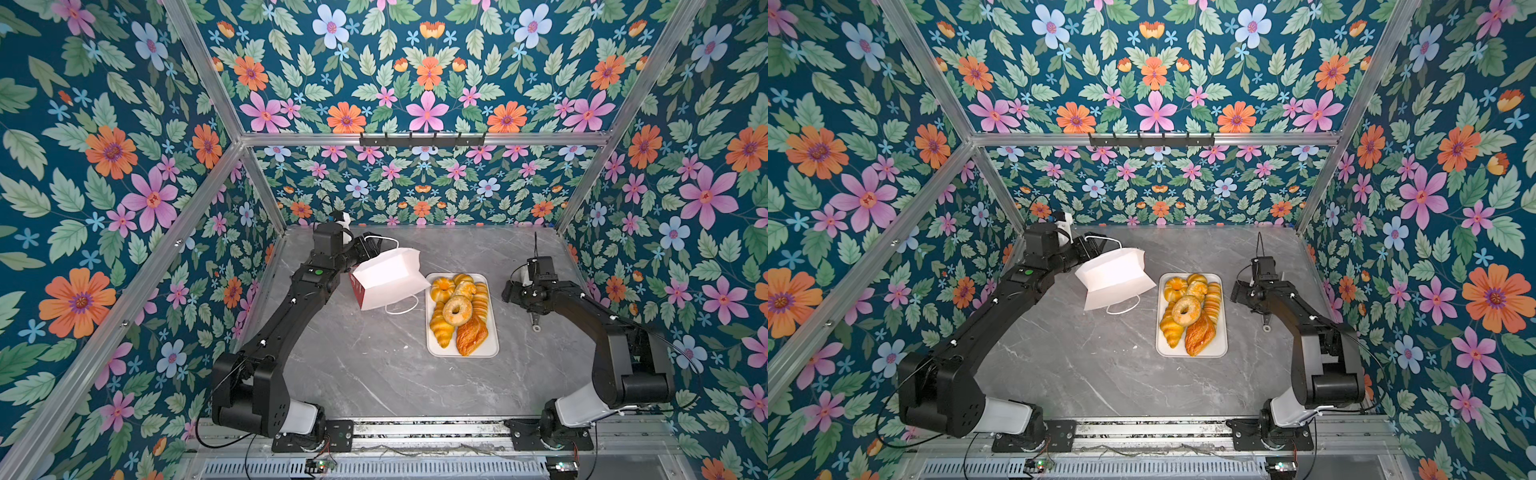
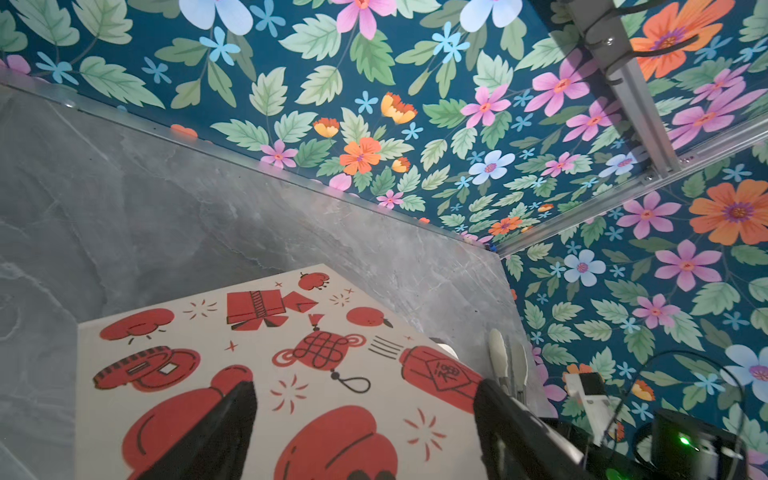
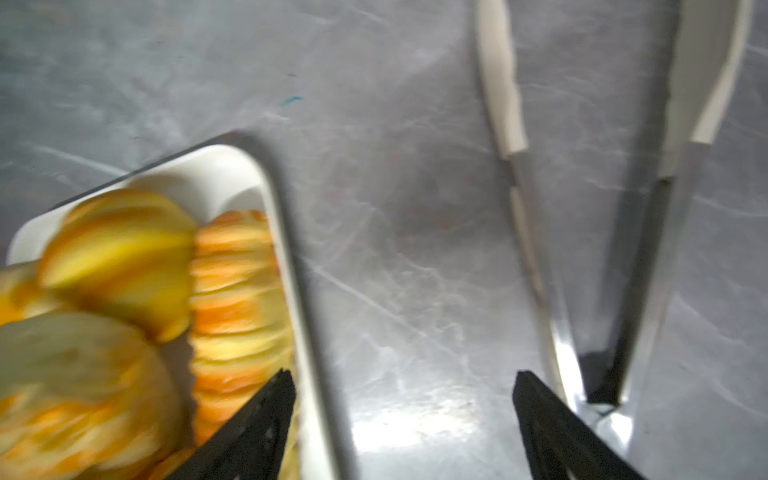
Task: Take the fake bread out of the paper bag
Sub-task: 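Reach the right gripper across toward the bag's top edge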
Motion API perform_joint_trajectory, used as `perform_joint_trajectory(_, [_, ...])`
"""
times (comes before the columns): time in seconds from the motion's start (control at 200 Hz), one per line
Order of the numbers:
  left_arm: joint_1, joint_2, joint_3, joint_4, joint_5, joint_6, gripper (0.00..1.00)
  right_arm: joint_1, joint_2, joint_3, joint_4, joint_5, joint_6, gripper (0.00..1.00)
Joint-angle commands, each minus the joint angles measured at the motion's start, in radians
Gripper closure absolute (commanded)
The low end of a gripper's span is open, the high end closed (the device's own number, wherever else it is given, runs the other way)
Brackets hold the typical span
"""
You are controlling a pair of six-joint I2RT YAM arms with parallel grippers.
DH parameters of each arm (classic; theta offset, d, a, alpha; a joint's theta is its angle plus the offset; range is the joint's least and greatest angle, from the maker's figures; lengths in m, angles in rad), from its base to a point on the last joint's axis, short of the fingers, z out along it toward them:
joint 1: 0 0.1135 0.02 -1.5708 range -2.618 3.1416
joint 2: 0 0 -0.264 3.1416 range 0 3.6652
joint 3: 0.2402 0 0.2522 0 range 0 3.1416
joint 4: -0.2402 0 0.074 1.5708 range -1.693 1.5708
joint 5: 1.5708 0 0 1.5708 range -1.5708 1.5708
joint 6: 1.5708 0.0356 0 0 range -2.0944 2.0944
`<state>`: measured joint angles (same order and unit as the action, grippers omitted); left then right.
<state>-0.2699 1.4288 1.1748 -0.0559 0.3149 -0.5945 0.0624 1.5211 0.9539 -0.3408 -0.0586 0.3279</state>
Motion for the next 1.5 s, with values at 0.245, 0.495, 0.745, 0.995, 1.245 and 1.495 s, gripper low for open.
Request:
perform_joint_trajectory(0.245, [0.016, 0.017, 0.014, 0.042, 0.053, 0.002, 0.15, 0.362, -0.225, 0.129, 0.114, -0.046, -0.224, 0.22])
perform_joint_trajectory(0.495, [0.017, 0.012, 0.014, 0.055, 0.079, -0.013, 0.15, 0.552, -0.158, 0.218, 0.371, -0.142, -0.37, 0.22])
perform_joint_trajectory(0.745, [0.017, 0.007, -0.003, 0.067, 0.088, -0.023, 0.15, 0.569, -0.03, 0.298, 0.572, -0.303, -0.399, 0.22])
perform_joint_trajectory(0.995, [0.017, 0.011, -0.012, 0.079, 0.096, -0.03, 0.15, 0.58, 0.065, 0.406, 0.632, -0.427, -0.4, 0.23])
perform_joint_trajectory(1.245, [0.017, 0.011, -0.018, 0.093, 0.11, -0.043, 0.14, 0.583, 0.159, 0.48, 0.623, -0.483, -0.379, 0.26])
perform_joint_trajectory(1.495, [0.017, -0.001, -0.027, 0.101, 0.116, -0.051, 0.14, 0.585, 0.25, 0.56, 0.629, -0.452, -0.346, 0.42])
